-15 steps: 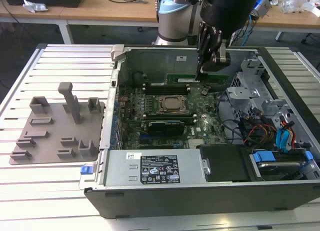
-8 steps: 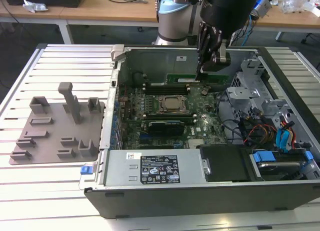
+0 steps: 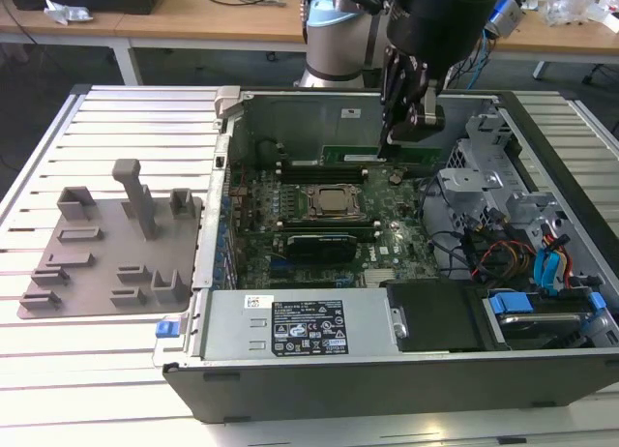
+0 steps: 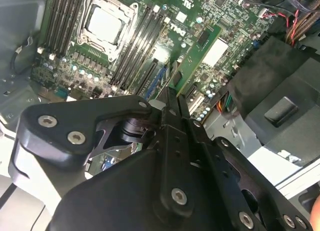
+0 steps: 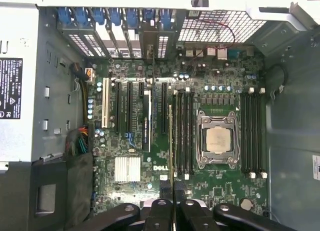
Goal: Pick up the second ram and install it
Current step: 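Insert the second ram into the second slot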
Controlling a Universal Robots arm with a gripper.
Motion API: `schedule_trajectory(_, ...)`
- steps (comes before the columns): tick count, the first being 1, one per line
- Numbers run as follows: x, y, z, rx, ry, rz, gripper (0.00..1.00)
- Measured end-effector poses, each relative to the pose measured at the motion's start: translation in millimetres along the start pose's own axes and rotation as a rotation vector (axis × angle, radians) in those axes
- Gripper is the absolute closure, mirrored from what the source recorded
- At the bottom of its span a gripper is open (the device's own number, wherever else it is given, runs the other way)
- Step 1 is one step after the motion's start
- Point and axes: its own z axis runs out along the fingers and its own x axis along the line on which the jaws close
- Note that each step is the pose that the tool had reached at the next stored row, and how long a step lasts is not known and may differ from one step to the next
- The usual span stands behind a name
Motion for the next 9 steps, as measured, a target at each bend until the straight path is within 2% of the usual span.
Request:
schedule_trajectory(3, 0.2, -0.6, 7.5, 0.0, -0.0001, 0.0, 0.87)
schedule_trajectory(9, 0.4, -1.0, 13.0, 0.0, -0.0002, 0.0, 0.87)
